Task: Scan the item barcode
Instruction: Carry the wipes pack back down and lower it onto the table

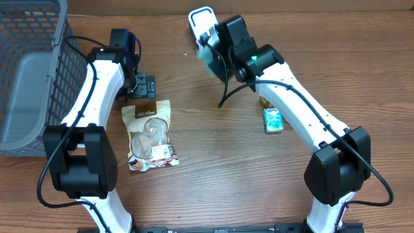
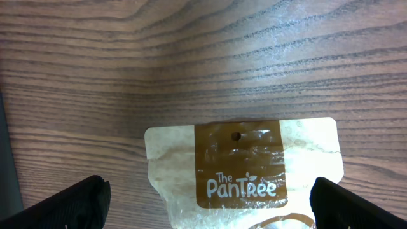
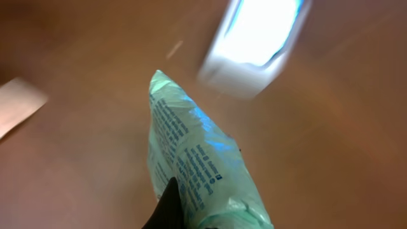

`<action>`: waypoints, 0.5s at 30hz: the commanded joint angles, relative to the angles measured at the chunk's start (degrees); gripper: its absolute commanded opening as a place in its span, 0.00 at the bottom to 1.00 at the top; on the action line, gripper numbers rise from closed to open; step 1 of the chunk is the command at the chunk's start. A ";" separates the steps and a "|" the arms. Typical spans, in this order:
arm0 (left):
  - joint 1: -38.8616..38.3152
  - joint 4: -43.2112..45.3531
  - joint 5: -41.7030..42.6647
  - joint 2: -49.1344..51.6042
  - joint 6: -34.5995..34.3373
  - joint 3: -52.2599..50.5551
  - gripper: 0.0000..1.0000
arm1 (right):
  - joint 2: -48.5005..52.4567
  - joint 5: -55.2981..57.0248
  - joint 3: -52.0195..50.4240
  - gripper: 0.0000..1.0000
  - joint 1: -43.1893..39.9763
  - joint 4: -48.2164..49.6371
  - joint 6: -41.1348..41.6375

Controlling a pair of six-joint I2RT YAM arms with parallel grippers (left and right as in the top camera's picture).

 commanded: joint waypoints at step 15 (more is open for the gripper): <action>0.22 0.11 -0.31 -1.05 1.27 0.70 1.00 | -0.09 -11.87 -7.54 0.04 -1.44 -19.91 5.44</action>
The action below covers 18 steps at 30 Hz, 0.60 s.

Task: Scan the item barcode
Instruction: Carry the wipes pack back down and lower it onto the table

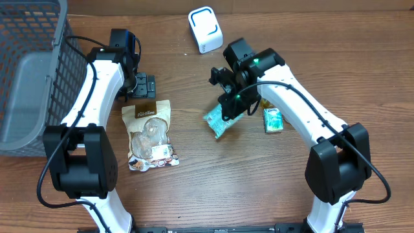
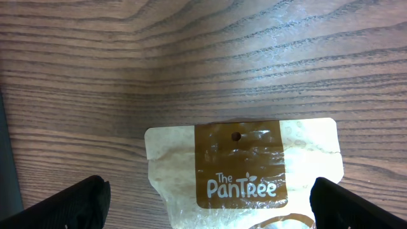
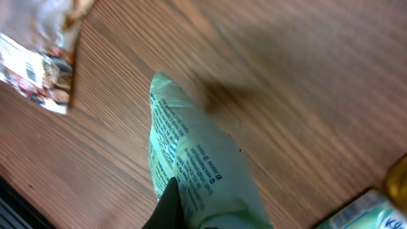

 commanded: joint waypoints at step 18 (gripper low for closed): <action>0.22 0.09 -0.33 -1.05 1.27 0.70 1.00 | -0.26 16.28 -8.41 0.47 -0.22 16.85 0.87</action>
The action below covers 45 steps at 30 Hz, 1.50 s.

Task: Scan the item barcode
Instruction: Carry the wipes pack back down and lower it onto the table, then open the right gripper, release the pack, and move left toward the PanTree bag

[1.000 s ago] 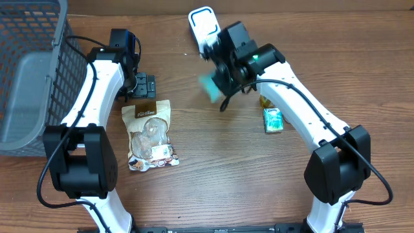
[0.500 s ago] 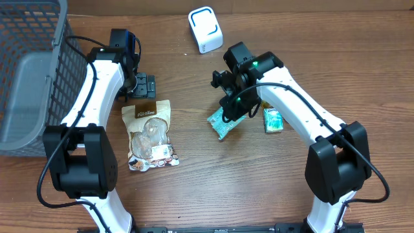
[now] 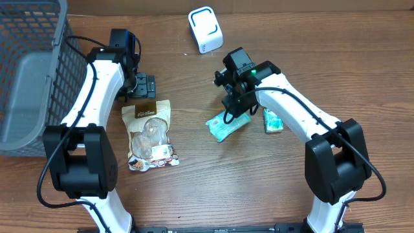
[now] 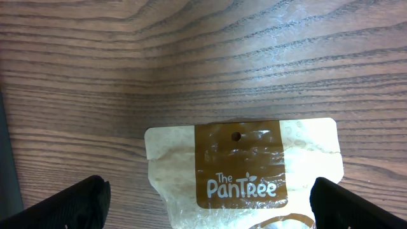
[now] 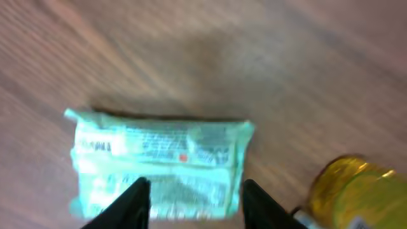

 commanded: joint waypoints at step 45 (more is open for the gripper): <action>0.22 0.13 -0.33 -1.05 1.25 0.70 1.00 | 9.51 2.71 -2.25 0.10 6.56 -4.92 46.12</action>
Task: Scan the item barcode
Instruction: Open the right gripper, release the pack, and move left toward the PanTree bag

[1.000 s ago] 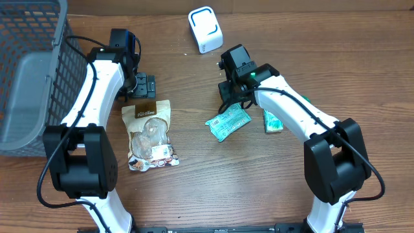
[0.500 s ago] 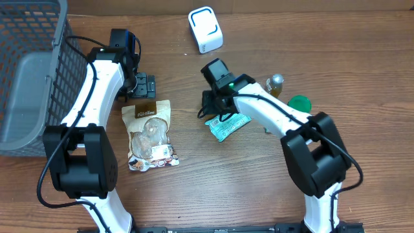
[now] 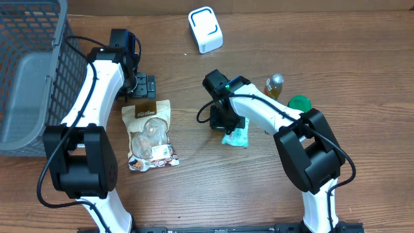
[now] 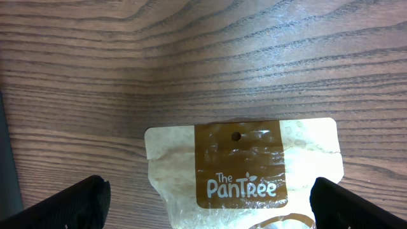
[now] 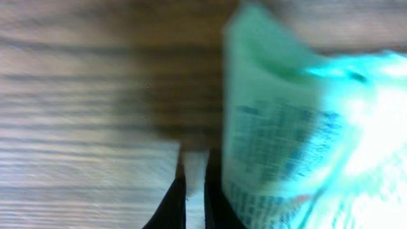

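The green packet (image 3: 237, 136) lies flat on the table right of centre; in the right wrist view it is a blurred green packet (image 5: 299, 127) filling the right side. My right gripper (image 3: 222, 122) sits low at the packet's left edge. Its jaws (image 5: 194, 205) are shut to a narrow slit with nothing held, and the packet lies beside the right finger. The white scanner (image 3: 206, 30) stands at the back middle. My left gripper (image 4: 210, 207) hangs open over the top of the PanTree snack bag (image 4: 241, 168), at the left (image 3: 141, 85).
A grey wire basket (image 3: 32, 71) stands at the far left. The PanTree bag (image 3: 150, 133) lies in front of the left gripper. A yellow bottle (image 3: 274, 85) and a round green lid (image 3: 299, 102) sit right of the right arm.
My right gripper was open above the packet; now it is shut, low at the packet's left edge. The packet has shifted slightly right and turned. The left arm has not moved.
My right gripper held the green packet up by the white scanner, then still held it lower over the table's middle. Then the packet lay on the table under the open gripper. Now the gripper is shut beside it. The left gripper stayed open over the PanTree bag.
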`<action>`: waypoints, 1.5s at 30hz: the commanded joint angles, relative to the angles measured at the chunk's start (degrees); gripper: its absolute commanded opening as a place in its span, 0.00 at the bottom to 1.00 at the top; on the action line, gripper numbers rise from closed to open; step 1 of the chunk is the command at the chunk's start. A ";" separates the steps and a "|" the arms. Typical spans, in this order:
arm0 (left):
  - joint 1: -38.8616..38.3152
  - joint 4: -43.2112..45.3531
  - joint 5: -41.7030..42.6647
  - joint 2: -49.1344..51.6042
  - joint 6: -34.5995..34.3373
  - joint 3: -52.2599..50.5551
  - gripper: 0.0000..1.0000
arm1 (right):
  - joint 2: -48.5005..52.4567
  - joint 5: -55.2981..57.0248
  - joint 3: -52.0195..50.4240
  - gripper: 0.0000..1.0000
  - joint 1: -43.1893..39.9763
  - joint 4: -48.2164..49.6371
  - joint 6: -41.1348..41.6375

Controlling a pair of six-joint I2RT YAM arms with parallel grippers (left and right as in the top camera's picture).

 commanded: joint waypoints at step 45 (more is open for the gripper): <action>0.22 0.09 -0.31 -1.05 1.25 0.70 0.99 | 0.52 -18.53 2.27 0.91 -1.62 16.22 -13.66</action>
